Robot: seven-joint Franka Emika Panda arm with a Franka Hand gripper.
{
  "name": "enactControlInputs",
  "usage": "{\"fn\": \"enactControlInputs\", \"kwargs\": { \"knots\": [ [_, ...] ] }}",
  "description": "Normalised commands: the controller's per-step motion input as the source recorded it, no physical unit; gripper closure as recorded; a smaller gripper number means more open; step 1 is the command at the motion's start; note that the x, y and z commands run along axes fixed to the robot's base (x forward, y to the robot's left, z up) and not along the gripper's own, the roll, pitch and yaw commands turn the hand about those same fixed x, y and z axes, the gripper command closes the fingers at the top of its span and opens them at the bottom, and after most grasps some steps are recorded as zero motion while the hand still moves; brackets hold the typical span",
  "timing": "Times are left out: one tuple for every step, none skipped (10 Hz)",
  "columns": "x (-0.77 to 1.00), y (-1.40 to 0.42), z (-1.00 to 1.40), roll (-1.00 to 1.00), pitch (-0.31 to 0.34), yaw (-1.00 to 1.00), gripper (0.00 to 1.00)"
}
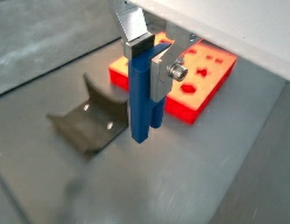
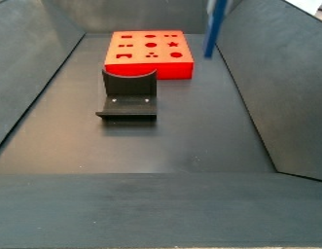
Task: Pick up the square-circle object. Move up. Rotate the square-circle object. Move to above the board. Insert the square-circle object.
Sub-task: Rotate the square-circle object.
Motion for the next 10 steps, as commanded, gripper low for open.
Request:
{"fn": "enactControlInputs", "kwargs": {
  "knots": [
    [0.10, -0.56, 0.29, 0.11, 0.117, 0.03, 1.00],
    [0.06, -0.25, 0.13, 0.11, 0.093, 0.03, 1.00],
    [0.00, 0.00, 0.00, 0.25, 0.304, 0.10, 1.00],
    [0.00, 0.03, 0.00, 0.22, 0.291, 0.08, 1.00],
    [0.02, 0.02, 0.00, 0.20, 0.265, 0.06, 1.00],
    [0.04, 0.01, 0.00, 0.12, 0.203, 0.03, 1.00],
    [0.00, 0.00, -1.00, 0.08, 0.156, 0.19, 1.00],
    [0.01, 0.00, -1.00, 0.06, 0.092, 0.16, 1.00],
    [0.01, 0.00, -1.00, 0.06, 0.049, 0.13, 1.00],
    [0.01, -0.01, -1.00, 0.05, -0.017, 0.07, 1.00]
  ]
}}
